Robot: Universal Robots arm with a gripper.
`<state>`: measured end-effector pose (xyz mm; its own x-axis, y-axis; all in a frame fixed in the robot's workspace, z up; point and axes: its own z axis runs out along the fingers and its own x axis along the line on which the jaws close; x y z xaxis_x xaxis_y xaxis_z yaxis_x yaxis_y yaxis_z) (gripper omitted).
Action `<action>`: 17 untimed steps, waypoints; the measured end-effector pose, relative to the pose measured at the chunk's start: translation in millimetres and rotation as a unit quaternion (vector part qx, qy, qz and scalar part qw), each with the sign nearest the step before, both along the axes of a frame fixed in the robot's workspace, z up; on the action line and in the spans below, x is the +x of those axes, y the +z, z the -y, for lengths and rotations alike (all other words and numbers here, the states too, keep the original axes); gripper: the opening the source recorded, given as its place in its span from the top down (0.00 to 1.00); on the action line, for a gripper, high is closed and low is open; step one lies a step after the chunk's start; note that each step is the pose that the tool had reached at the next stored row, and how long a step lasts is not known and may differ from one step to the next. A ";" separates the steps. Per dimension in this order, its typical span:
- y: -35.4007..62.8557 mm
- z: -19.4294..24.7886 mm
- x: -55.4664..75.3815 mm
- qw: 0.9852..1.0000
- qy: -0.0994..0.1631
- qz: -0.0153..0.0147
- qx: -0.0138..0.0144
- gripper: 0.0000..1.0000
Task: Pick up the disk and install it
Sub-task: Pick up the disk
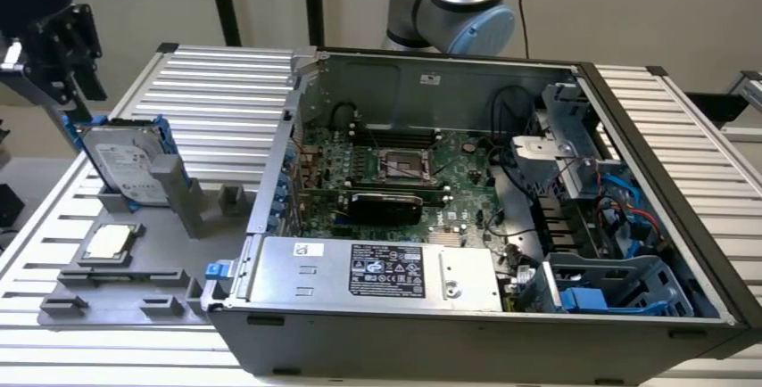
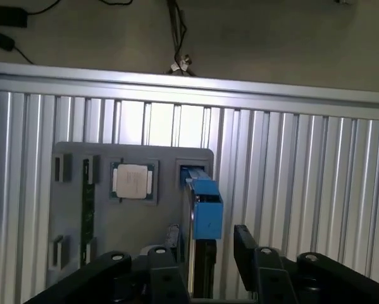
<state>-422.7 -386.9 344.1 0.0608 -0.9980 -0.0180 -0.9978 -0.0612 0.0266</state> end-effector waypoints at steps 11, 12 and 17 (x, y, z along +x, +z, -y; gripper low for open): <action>-16.6 -0.1 0.2 1.000 -0.004 0.000 0.000 0.00; -16.7 -0.2 0.1 1.000 -0.005 0.000 0.000 0.00; -17.3 -0.8 -0.1 1.000 -0.013 0.000 0.000 0.00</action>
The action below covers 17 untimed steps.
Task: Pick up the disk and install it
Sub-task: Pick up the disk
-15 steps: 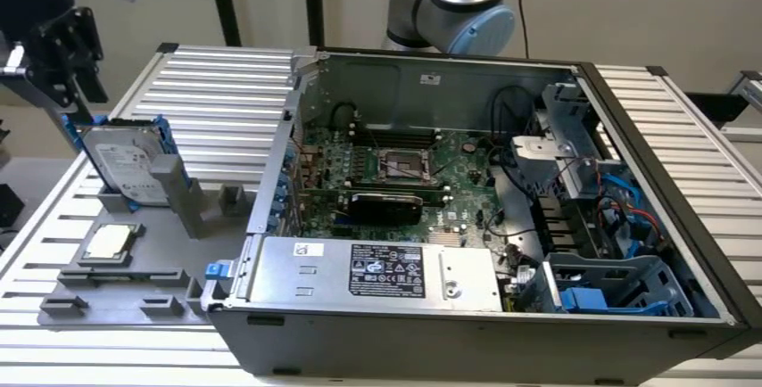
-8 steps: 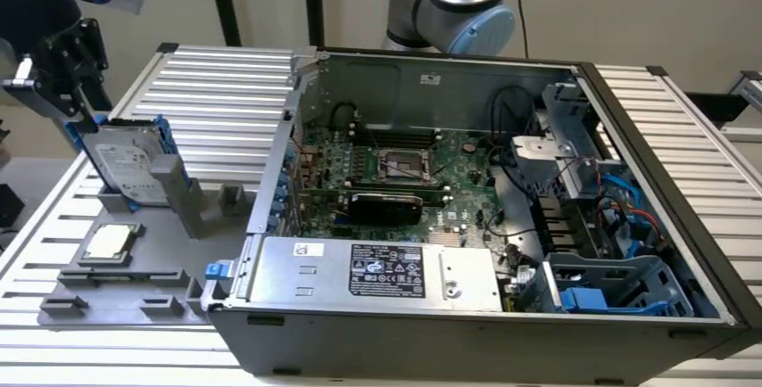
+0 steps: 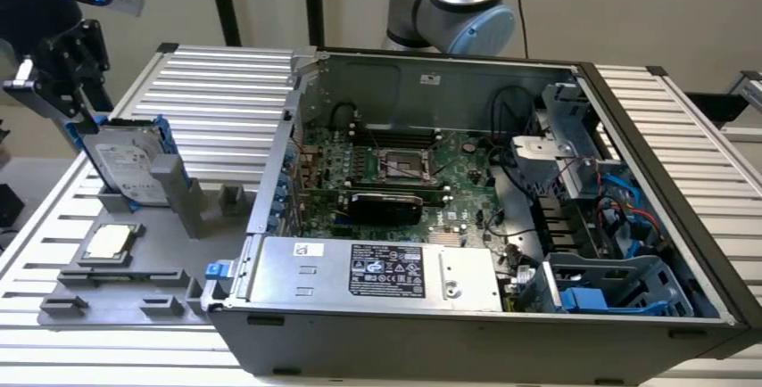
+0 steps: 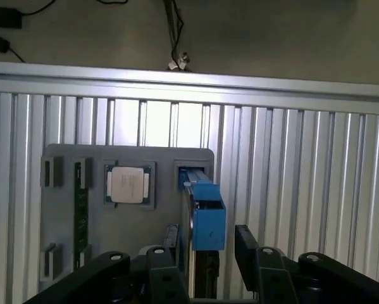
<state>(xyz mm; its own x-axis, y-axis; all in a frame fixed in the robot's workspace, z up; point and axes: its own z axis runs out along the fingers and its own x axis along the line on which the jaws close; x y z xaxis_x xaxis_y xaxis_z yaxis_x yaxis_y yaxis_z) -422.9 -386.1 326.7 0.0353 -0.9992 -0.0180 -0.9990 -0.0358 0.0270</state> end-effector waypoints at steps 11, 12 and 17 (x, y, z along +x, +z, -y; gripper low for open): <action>-6.6 -6.9 -5.9 1.000 -0.016 0.001 0.000 0.00; -8.1 -7.5 -6.5 1.000 -0.016 0.001 -0.001 0.00; -12.0 -7.6 -8.0 1.000 -0.016 0.001 -0.006 0.00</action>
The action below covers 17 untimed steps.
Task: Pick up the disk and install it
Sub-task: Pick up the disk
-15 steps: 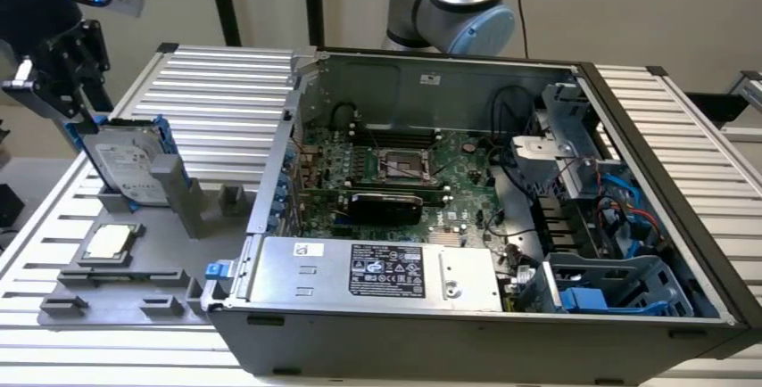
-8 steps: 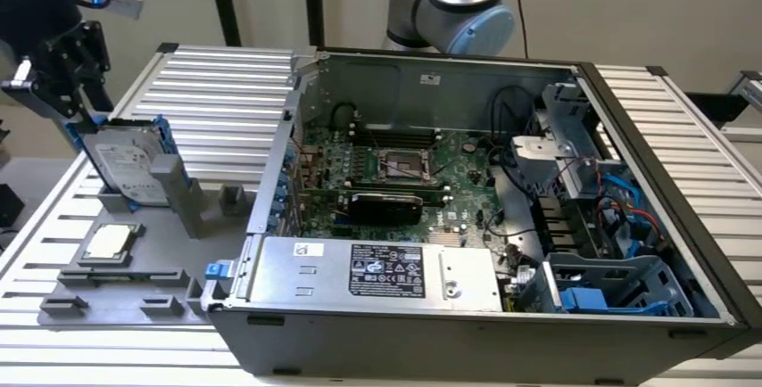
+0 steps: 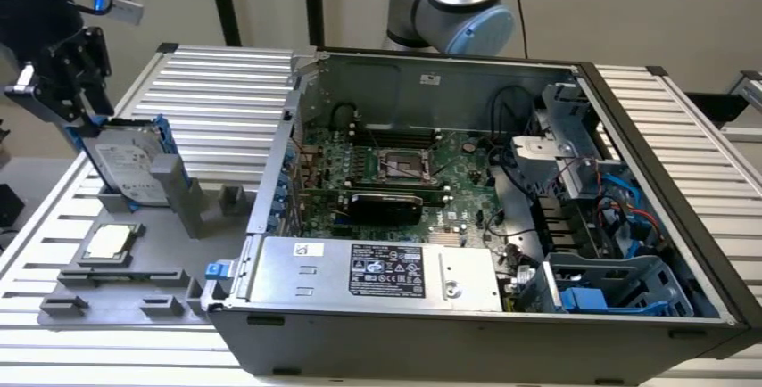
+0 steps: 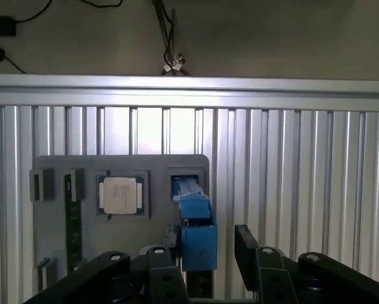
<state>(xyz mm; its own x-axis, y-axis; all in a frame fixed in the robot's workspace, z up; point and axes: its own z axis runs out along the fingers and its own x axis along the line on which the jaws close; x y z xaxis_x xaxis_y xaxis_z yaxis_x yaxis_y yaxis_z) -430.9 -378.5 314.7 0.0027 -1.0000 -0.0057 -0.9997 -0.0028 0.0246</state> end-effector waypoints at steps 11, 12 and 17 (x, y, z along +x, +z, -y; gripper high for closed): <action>-12.6 0.2 -3.0 1.000 0.000 0.009 -0.008 0.00; -13.5 0.4 -4.1 1.000 0.000 0.011 -0.008 0.00; -16.0 2.4 -6.5 1.000 0.000 0.017 -0.007 0.00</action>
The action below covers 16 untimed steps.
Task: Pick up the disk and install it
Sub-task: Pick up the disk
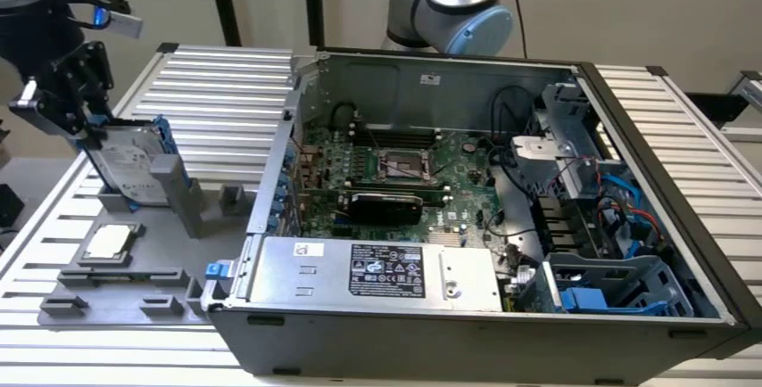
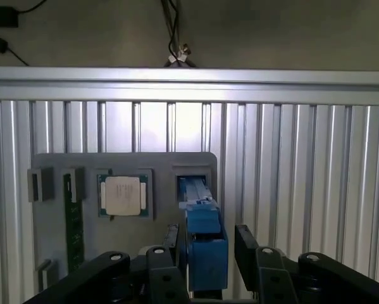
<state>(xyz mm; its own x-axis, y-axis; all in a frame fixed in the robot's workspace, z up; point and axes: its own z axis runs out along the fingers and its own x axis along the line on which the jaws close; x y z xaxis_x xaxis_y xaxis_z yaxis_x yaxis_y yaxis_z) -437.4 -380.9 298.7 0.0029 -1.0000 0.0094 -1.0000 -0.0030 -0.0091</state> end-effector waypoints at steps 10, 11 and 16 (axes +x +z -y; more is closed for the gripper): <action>-11.0 4.9 0.5 1.000 0.000 0.001 0.001 0.00; -11.4 4.8 0.7 1.000 0.000 0.001 0.001 0.00; -12.0 4.9 2.0 1.000 0.000 0.001 0.002 0.00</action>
<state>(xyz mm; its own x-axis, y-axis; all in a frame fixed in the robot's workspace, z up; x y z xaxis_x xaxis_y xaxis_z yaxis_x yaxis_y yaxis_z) -435.4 -385.7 286.7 0.0029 -1.0000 0.0051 -0.9999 -0.0030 -0.0102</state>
